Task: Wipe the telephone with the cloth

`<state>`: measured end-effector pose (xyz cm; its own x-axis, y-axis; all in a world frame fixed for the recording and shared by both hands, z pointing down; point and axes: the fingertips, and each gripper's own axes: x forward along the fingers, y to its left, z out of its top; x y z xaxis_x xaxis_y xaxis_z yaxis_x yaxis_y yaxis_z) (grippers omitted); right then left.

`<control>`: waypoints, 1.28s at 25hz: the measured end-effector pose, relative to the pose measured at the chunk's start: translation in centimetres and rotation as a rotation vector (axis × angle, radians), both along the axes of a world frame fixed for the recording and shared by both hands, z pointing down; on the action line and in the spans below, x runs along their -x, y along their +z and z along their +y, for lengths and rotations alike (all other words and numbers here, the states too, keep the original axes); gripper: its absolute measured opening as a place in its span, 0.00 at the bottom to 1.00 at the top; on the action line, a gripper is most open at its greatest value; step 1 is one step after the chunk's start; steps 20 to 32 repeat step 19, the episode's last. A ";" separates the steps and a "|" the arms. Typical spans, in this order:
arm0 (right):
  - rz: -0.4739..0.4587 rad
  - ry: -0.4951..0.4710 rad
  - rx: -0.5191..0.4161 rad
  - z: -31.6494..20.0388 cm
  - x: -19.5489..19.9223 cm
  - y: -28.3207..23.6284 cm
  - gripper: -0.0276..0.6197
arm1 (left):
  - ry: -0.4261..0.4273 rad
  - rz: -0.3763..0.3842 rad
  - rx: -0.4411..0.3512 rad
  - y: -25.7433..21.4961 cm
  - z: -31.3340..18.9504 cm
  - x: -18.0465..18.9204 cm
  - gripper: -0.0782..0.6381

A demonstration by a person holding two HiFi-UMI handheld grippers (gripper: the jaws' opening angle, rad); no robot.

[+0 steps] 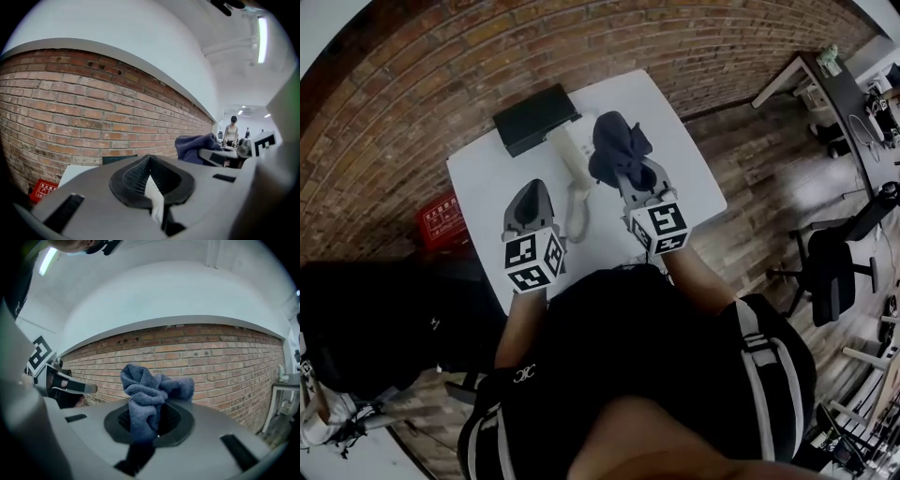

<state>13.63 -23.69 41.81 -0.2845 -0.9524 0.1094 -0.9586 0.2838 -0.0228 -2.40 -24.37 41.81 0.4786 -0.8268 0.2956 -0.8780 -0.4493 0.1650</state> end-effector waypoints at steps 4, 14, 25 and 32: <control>0.029 0.005 -0.020 0.4 0.0 -0.4 0.09 | 0.015 -0.003 0.022 0.6 0.5 -0.2 0.10; 0.026 -0.012 -0.014 0.2 0.9 -0.9 0.09 | 0.005 0.014 0.020 0.4 0.5 0.5 0.10; 0.027 -0.031 -0.015 0.2 1.7 -1.0 0.09 | 0.005 0.015 0.024 0.6 0.6 1.0 0.10; 0.027 -0.031 -0.015 0.2 1.7 -1.0 0.09 | 0.005 0.015 0.024 0.6 0.6 1.0 0.10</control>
